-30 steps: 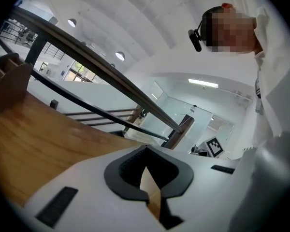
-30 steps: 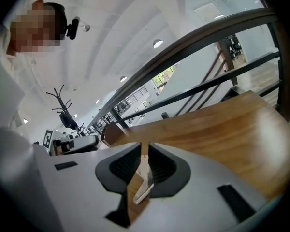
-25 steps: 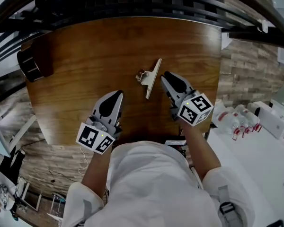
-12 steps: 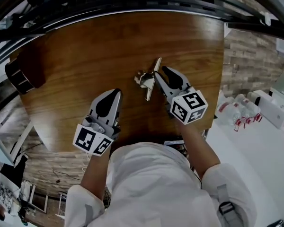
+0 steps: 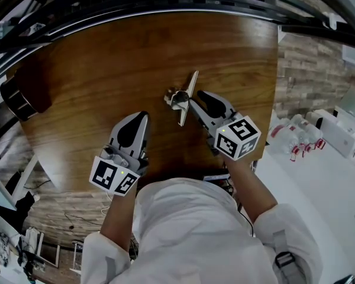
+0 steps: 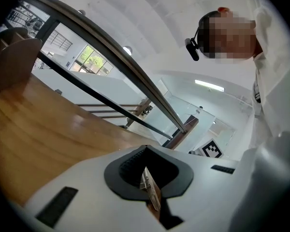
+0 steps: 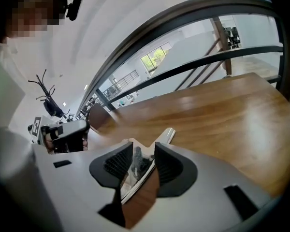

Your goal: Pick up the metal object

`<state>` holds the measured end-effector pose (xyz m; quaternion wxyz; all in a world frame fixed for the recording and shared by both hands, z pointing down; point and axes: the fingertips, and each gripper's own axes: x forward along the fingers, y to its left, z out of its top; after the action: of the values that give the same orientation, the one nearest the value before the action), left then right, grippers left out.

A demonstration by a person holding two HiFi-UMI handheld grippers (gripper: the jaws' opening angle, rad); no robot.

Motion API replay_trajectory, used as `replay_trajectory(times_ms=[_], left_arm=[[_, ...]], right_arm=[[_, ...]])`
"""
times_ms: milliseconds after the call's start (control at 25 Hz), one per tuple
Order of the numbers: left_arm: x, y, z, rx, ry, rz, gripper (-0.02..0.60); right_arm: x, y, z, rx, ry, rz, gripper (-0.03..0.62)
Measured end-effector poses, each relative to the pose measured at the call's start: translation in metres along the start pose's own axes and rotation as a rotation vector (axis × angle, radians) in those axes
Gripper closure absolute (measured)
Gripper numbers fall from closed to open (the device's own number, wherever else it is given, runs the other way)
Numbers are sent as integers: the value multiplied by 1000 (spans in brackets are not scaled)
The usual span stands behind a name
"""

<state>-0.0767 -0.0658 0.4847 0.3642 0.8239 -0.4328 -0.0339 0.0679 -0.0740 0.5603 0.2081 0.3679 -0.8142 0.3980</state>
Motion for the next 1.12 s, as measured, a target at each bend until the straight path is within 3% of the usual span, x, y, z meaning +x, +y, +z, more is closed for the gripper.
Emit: replay_trajectory(times_ms=[160,240,400,600,760,1120], left_arm=[[1,3,1,-3,-5,8,568],[1,5,-1,-7,-2,11,568],[-1,10,-7,-20,7,18,568],[-4,17,-10,-32,12,32,568],[-7,20,-10,-32,8,39,568],[-12,24,-6,-34,-2,49,568]], right_arm=[[5,23,5,-171,9,44,436],[9,34,8,-194,6,85,425],[16,52,4,-323,37,127,361],[25,66,-3,-637,113,121,312],[35,58,-11,-790,188,74,307],[47,49,-20,-849,288,71,309]])
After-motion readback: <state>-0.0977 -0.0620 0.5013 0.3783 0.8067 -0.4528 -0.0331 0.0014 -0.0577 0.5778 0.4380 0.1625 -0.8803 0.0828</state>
